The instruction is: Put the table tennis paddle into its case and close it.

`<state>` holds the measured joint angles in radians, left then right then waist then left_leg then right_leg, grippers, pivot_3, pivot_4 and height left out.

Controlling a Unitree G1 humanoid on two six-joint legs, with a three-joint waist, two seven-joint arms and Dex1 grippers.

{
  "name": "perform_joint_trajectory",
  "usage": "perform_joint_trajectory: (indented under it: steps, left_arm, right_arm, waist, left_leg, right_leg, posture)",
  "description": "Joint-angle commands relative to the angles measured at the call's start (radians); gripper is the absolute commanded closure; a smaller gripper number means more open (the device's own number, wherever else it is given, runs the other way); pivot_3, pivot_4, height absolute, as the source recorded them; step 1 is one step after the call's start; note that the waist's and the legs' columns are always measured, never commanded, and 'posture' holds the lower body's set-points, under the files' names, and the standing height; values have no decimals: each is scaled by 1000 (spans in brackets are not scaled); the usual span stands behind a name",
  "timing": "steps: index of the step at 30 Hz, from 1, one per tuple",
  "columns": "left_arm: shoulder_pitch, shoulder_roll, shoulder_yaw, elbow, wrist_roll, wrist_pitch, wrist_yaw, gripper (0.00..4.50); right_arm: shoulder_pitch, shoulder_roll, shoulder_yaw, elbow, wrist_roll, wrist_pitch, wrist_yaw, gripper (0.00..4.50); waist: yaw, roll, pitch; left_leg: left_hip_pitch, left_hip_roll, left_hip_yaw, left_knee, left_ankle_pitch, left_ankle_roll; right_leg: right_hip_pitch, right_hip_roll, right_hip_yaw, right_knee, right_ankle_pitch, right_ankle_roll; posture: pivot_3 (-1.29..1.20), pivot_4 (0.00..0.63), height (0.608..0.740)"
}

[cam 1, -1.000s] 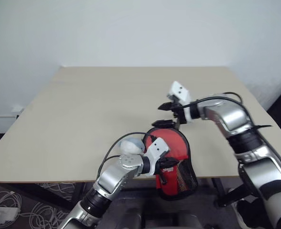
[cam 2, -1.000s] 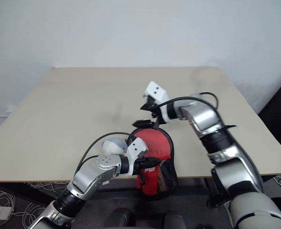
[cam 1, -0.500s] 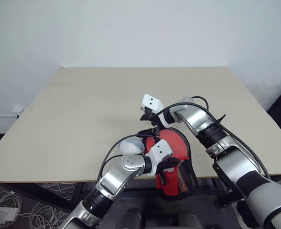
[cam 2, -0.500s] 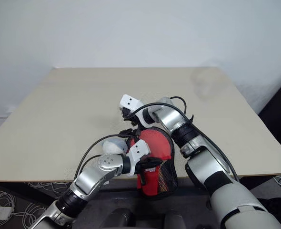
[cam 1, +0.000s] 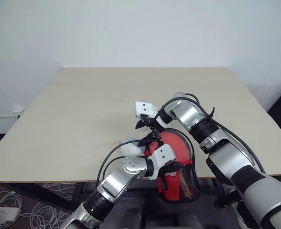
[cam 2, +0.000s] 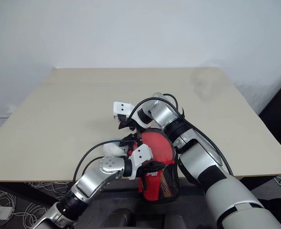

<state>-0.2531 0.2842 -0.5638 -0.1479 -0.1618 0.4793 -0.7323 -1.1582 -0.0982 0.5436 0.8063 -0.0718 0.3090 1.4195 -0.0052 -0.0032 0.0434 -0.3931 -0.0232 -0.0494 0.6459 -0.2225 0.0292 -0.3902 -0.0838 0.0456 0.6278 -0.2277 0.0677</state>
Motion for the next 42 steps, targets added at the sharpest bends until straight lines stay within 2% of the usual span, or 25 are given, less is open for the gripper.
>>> perform_joint_trajectory:
  steps: [1, 5, 12, 16, 21, 24, 26, 33, 42]
  left_arm:
    - [-23, -3, 14, 42, 23, 24, 7, 4458]
    - [-24, -6, 18, 47, 27, 23, 12, 4458]
    - [-28, -16, 24, 60, 32, 23, 18, 4458]
    - [-28, -20, 26, 63, 35, 23, 18, 4500]
    - [-32, -24, 29, 74, 39, 20, 15, 4500]
    - [-36, -24, 28, 78, 40, 19, 13, 4500]
    - [-41, -24, 29, 84, 43, 17, 11, 4500]
    - [-63, -46, 52, 137, 77, -16, 54, 4500]
    - [-87, -68, 76, 201, 103, -24, 97, 4500]
  right_arm:
    - [18, 111, 52, 13, -2, -34, 76, 0]
    - [1, 195, 18, 104, -33, -24, 8, 0]
    - [-27, 260, -22, 215, -71, -12, -69, 0]
    - [-40, 275, -55, 259, -76, -12, -120, 1225]
    - [-74, 273, -98, 313, -78, -32, -208, 2991]
    - [-104, 278, -137, 354, -71, -34, -278, 3848]
    - [-124, 280, -169, 377, -63, -30, -324, 4250]
    - [-178, 287, -270, 448, -45, 7, -492, 4356]
    - [-190, 298, -336, 464, -45, 27, -554, 4357]
  waist:
    - [0, 0, 0]
    - [-6, 2, -2]
    - [-18, 2, -2]
    - [-18, 3, -2]
    - [-18, 3, -2]
    - [-19, 3, -2]
    - [-19, 3, -2]
    - [-21, 4, -2]
    - [-25, 4, -2]
  left_leg:
    - [0, 0, -1, 0, 0, 0]
    - [0, 0, -3, 0, 0, -1]
    - [0, -3, -10, 1, 0, -6]
    - [1, -3, -12, 1, 1, -10]
    - [1, -3, -13, 1, 1, -10]
    - [1, -3, -13, 1, 3, -8]
    - [1, -3, -13, 1, 3, -8]
    - [1, -3, -13, 0, 4, -8]
    - [1, -3, -13, 0, 4, -8]
  right_leg:
    - [0, 0, -1, 0, 0, 0]
    - [0, 0, -2, 2, 0, 0]
    - [0, 0, -5, 11, -2, 0]
    - [-1, 1, -7, 14, -4, -2]
    - [-1, 0, -7, 14, -4, -1]
    - [-1, 1, -7, 15, -4, -2]
    - [-1, 1, -7, 15, -4, -2]
    - [-2, 1, -7, 15, -3, -2]
    - [-1, 1, -6, 15, -3, -3]
  posture:
    - [0, 0, 740]
    - [0, 0, 740]
    - [0, 0, 740]
    - [0, 0, 740]
    - [0, 0, 740]
    - [0, 0, 740]
    - [0, 0, 740]
    - [0, 0, 740]
    - [0, 0, 740]
